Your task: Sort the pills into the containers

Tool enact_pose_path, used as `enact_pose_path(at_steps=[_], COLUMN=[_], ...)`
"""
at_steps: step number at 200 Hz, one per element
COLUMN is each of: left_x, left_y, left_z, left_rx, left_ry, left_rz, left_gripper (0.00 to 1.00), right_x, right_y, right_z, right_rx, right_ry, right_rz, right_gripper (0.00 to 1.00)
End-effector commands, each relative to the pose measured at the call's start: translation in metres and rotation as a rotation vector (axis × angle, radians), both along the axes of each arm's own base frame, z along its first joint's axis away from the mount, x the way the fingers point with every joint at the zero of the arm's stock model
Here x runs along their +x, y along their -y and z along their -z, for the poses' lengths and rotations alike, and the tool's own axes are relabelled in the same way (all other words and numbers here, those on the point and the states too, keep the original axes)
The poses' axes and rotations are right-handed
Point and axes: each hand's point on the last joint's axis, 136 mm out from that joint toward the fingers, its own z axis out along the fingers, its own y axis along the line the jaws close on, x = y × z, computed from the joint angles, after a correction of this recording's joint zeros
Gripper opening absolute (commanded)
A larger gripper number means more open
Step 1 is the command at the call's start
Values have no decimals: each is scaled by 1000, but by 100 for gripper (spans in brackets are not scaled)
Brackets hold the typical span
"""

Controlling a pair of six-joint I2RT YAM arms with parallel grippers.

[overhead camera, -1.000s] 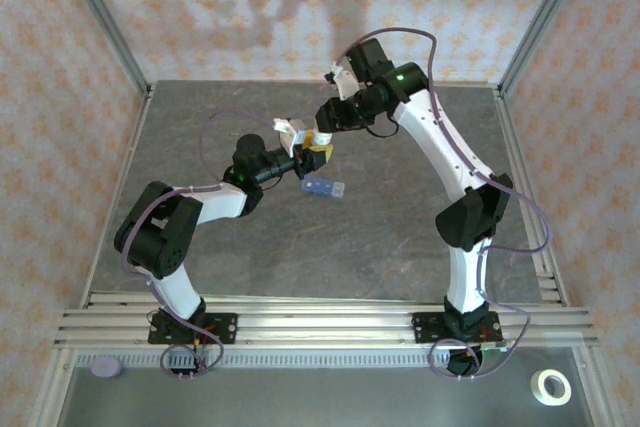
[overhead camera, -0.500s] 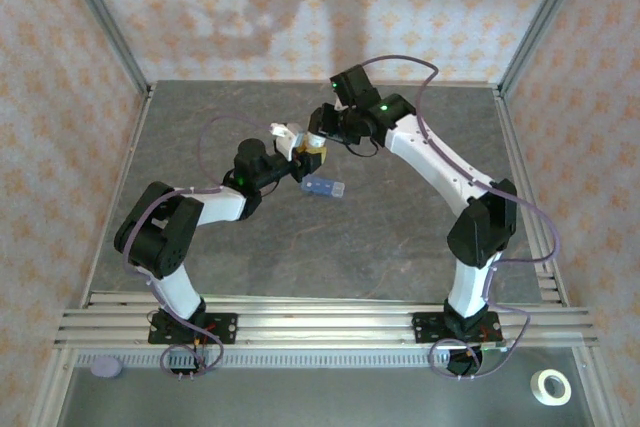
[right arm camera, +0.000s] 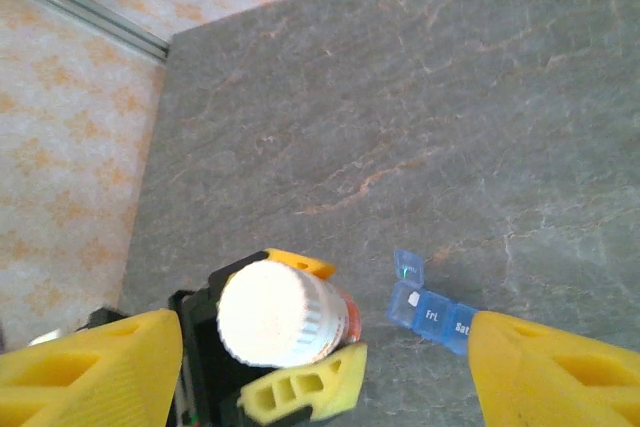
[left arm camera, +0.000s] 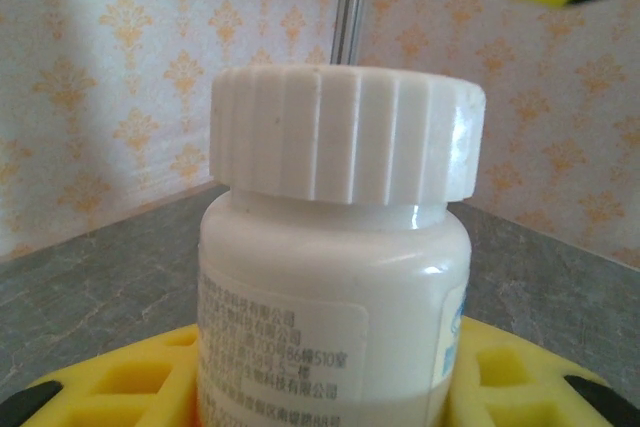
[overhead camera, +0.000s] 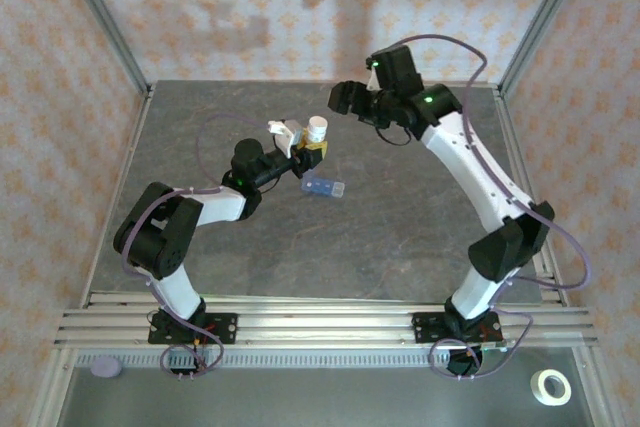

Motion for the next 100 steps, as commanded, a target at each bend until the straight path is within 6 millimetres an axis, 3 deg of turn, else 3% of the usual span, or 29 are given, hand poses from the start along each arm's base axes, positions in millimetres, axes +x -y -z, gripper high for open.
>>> enact_pose_path(at_steps=[1,43,100], left_x=[-7,-14,-17], left_y=[5,11,16], left_z=[-40,-44,-44], left_rx=[-47,-81,-96], left_ry=[117,99,74], left_rz=[55,124,168], left_gripper=[0,0,0], right_x=[-9,-14,-19], right_y=[7,-16,-39], right_z=[0,11,21], right_rx=[-81,-182,-169], right_ry=[36,39,1], right_rz=[-110,-407,-540], right_gripper=[76,79,79])
